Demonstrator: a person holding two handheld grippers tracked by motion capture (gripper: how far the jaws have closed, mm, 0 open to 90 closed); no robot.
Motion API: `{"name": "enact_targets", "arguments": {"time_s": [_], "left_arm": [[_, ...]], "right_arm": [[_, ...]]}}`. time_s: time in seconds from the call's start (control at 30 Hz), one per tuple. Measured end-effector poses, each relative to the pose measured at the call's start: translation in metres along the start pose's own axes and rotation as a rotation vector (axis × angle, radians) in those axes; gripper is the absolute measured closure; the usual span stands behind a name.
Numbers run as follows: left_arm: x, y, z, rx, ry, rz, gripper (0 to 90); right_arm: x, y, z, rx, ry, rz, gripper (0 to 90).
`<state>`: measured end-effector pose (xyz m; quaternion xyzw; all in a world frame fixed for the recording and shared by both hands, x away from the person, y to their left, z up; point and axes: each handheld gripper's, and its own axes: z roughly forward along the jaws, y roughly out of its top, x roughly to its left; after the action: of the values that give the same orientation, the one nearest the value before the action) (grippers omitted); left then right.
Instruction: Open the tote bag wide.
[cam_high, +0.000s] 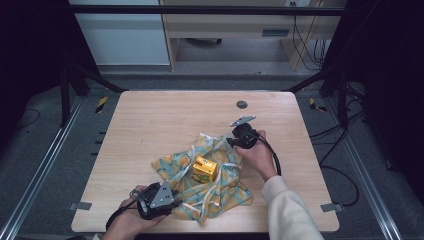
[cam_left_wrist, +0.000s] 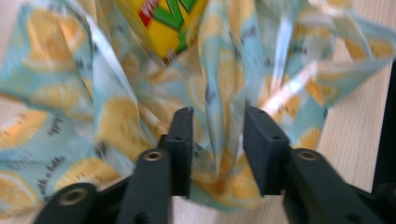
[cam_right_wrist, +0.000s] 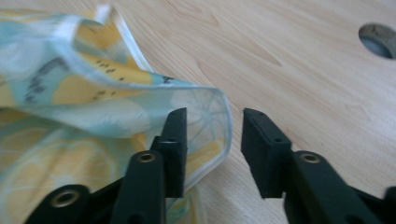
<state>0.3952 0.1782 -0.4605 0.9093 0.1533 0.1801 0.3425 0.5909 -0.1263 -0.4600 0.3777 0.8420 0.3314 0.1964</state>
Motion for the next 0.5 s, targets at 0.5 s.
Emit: {"name": "enact_targets", "arguments": {"time_s": [0.5], "left_arm": [[0.025, 0.021, -0.006, -0.135, 0.199, -0.119, 56.4]], "right_arm": [[0.041, 0.006, -0.058, -0.103, 0.022, -0.052, 32.3]]}}
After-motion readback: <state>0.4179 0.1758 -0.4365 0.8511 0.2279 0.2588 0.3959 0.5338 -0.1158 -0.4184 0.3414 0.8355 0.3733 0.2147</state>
